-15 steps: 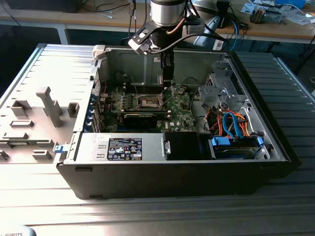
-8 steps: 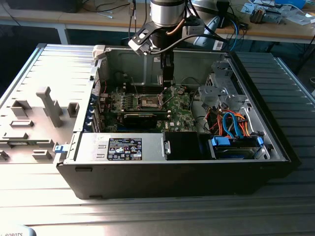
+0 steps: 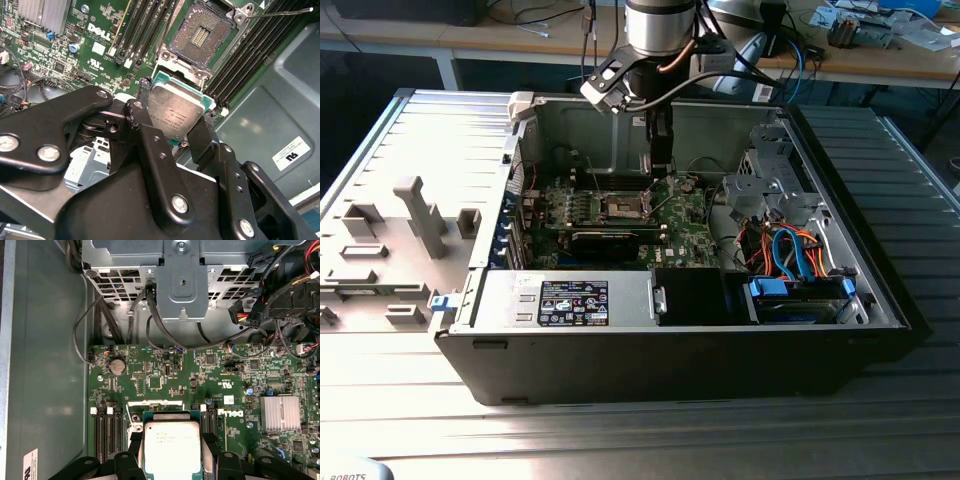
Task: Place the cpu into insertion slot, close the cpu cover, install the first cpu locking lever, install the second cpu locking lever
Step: 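Place the cpu into insertion slot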
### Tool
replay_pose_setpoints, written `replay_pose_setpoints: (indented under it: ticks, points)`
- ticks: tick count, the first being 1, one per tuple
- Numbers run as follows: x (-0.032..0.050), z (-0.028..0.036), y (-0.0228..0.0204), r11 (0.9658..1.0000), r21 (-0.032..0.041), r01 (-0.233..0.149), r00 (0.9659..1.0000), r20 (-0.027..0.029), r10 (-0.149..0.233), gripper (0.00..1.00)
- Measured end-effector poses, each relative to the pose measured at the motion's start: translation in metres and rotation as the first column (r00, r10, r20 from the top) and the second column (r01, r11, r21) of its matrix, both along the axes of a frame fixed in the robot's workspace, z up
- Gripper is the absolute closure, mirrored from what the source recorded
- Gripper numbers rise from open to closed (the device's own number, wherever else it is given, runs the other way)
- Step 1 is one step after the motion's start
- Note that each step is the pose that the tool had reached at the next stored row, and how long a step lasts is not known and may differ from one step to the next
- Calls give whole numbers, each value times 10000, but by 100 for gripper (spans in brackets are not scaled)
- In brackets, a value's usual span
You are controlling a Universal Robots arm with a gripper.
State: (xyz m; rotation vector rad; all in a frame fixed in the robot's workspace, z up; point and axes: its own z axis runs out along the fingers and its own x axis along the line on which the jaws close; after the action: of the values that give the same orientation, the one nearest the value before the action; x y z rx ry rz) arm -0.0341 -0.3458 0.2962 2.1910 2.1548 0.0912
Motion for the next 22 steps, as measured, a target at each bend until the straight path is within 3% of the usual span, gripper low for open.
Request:
replay_pose_setpoints:
  ticks: [22]
  points:
    - [-4,-43,0,10000,0,0,10000,0,0,45]
